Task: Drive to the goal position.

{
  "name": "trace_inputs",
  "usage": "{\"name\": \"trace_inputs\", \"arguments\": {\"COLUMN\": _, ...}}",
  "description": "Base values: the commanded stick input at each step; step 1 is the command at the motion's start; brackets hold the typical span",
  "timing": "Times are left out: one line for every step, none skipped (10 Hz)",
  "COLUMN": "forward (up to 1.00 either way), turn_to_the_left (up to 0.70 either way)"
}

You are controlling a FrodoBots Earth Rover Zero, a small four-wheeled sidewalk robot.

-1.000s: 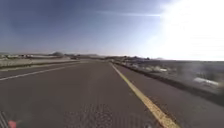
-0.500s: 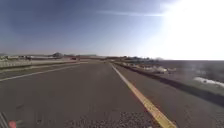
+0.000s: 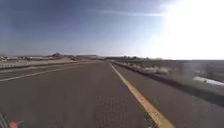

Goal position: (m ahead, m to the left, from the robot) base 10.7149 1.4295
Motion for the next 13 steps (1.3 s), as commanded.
{"name": "trace_inputs", "arguments": {"forward": 0.70, "turn_to_the_left": 0.00}}
{"name": "trace_inputs", "arguments": {"forward": 0.70, "turn_to_the_left": 0.00}}
{"name": "trace_inputs", "arguments": {"forward": 0.70, "turn_to_the_left": 0.00}}
{"name": "trace_inputs", "arguments": {"forward": 0.70, "turn_to_the_left": 0.00}}
{"name": "trace_inputs", "arguments": {"forward": 0.70, "turn_to_the_left": 0.00}}
{"name": "trace_inputs", "arguments": {"forward": 0.70, "turn_to_the_left": 0.00}}
{"name": "trace_inputs", "arguments": {"forward": 0.70, "turn_to_the_left": 0.00}}
{"name": "trace_inputs", "arguments": {"forward": 0.70, "turn_to_the_left": 0.00}}
{"name": "trace_inputs", "arguments": {"forward": 0.70, "turn_to_the_left": 0.00}}
{"name": "trace_inputs", "arguments": {"forward": 0.70, "turn_to_the_left": 0.00}}
{"name": "trace_inputs", "arguments": {"forward": 0.70, "turn_to_the_left": 0.00}}
{"name": "trace_inputs", "arguments": {"forward": 0.70, "turn_to_the_left": 0.00}}
{"name": "trace_inputs", "arguments": {"forward": 0.70, "turn_to_the_left": 0.00}}
